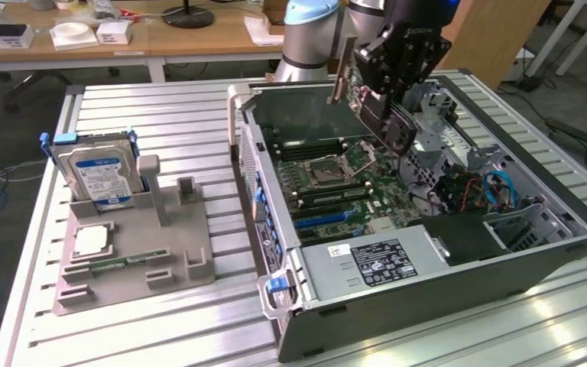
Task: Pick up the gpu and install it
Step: 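Insert the gpu into the slot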
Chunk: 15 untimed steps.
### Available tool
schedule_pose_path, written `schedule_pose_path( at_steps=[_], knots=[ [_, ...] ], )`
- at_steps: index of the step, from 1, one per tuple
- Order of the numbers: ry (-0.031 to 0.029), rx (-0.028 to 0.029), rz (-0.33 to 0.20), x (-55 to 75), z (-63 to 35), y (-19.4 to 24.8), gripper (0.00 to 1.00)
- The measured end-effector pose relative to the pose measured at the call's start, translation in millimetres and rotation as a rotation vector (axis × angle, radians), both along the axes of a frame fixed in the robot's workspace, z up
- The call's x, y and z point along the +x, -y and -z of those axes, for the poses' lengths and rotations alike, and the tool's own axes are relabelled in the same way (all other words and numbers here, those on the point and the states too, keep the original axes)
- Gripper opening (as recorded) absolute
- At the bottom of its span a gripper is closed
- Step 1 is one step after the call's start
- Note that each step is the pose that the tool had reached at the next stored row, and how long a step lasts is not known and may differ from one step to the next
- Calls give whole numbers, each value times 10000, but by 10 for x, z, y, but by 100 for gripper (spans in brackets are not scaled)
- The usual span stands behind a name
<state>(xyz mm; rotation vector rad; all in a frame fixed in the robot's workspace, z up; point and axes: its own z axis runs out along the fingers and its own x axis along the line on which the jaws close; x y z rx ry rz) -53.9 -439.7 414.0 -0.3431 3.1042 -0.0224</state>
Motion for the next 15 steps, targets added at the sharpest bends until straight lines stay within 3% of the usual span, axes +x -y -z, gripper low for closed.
schedule_pose_path(
  at_steps=[15],
  knots=[
    [0, 1, -907, 0, 0, 4, 26]
  ],
)
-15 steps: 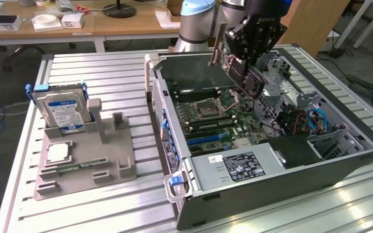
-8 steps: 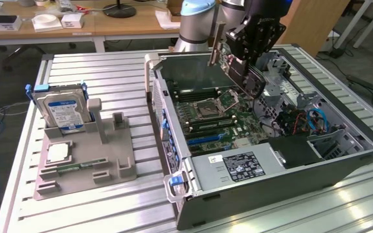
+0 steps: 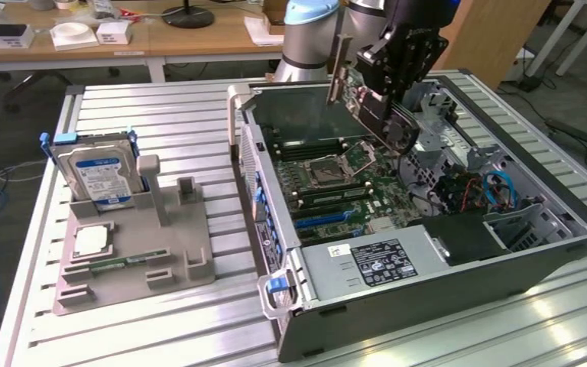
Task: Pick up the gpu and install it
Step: 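Insert the gpu into the slot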
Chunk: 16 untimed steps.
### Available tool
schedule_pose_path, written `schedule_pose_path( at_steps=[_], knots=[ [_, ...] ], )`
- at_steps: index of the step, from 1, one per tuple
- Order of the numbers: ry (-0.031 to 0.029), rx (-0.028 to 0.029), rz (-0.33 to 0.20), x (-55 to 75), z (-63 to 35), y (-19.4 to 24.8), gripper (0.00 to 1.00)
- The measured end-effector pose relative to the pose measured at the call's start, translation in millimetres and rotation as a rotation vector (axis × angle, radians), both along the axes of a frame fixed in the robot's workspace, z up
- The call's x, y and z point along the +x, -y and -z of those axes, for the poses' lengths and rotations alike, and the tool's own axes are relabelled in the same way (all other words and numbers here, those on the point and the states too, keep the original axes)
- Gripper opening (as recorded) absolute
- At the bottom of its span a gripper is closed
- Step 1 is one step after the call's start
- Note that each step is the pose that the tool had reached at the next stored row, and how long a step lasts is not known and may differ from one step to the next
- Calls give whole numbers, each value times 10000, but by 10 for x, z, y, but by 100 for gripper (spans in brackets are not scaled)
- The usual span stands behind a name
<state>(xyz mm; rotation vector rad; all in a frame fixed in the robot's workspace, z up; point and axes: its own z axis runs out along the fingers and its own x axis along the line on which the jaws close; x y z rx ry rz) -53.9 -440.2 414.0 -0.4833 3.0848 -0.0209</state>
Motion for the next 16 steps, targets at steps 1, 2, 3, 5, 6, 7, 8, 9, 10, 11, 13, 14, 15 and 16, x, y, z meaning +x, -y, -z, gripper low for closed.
schedule_pose_path(
  at_steps=[1, 2, 3, 5, 6, 7, 8, 9, 10, 11, 13, 14, 15, 16],
  knots=[
    [0, 0, -63, 0, 0, 0, 26],
    [0, 0, -123, 0, 0, 1, 26],
    [0, 0, -177, 0, 0, 2, 26],
    [0, 0, -280, 0, 0, 3, 26],
    [0, 1, -332, 0, 0, 4, 26],
    [0, 1, -389, 0, 0, 5, 26],
    [0, 0, -442, 0, 0, 6, 26],
    [0, 0, -496, 0, 0, 7, 26],
    [0, 1, -550, 0, 0, 8, 26],
    [0, 1, -605, 0, 0, 8, 26],
    [0, 0, -716, 0, 0, 10, 26],
    [0, 0, -771, 0, 0, 11, 26],
    [0, 0, -823, 0, 0, 13, 26],
    [1, 1, -876, 0, 0, 14, 26]
  ],
)
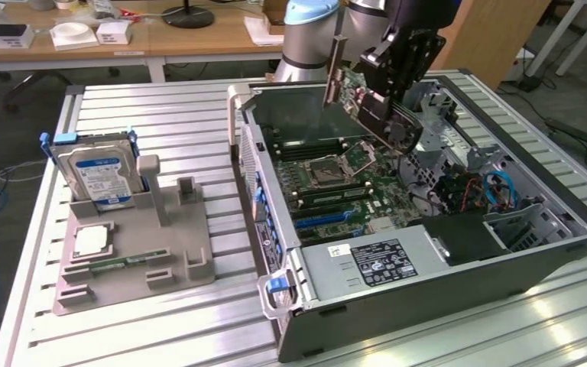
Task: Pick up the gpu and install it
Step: 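Insert the gpu into the slot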
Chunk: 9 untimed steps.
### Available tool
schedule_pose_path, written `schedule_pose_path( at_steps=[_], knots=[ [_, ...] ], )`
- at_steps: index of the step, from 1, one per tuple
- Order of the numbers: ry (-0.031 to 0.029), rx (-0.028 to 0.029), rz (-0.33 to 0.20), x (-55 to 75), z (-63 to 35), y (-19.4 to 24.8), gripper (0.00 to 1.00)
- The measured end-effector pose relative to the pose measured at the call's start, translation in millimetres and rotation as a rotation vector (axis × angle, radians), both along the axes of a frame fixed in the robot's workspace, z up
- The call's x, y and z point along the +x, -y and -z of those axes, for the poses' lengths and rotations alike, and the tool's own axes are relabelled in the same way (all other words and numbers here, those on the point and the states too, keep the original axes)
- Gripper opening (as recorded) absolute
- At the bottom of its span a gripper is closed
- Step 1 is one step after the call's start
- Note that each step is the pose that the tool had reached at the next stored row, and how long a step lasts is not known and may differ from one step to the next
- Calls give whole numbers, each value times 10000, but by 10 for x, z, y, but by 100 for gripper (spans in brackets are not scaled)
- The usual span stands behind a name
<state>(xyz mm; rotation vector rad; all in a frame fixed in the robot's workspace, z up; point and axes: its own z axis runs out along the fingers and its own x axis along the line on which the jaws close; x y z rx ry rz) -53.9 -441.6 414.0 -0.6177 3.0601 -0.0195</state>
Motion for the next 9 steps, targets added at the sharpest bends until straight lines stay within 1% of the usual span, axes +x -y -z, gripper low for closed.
schedule_pose_path(
  at_steps=[9],
  knots=[
    [-1, -1, -508, 0, 0, 11, 26]
  ],
)
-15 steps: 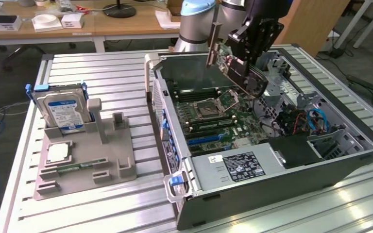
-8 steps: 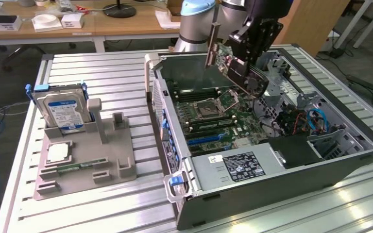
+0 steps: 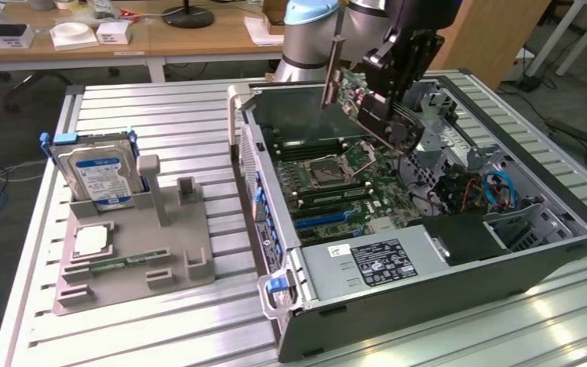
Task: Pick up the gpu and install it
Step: 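Insert the gpu into the slot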
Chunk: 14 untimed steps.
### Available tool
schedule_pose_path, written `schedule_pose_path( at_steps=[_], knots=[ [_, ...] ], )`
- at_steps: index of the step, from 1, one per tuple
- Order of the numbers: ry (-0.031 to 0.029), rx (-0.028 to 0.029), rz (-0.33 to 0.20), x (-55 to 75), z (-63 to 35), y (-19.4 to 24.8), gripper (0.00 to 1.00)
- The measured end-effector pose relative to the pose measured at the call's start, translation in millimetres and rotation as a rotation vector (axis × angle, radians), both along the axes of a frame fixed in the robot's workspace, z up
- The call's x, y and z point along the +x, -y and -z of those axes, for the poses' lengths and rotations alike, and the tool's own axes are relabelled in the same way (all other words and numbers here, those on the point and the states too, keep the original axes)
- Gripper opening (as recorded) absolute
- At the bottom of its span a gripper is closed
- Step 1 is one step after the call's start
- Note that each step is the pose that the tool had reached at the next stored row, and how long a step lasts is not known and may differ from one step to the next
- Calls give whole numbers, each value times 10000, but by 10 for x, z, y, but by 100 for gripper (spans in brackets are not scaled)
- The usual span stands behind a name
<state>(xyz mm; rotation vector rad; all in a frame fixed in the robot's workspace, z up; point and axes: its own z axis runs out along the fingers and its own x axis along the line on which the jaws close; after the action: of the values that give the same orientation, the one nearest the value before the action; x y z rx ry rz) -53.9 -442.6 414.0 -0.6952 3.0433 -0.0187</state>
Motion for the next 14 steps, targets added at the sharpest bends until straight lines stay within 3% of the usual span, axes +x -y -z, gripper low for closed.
schedule_pose_path(
  at_steps=[14],
  knots=[
    [2, 0, -725, 0, 0, 24, 26]
  ],
)
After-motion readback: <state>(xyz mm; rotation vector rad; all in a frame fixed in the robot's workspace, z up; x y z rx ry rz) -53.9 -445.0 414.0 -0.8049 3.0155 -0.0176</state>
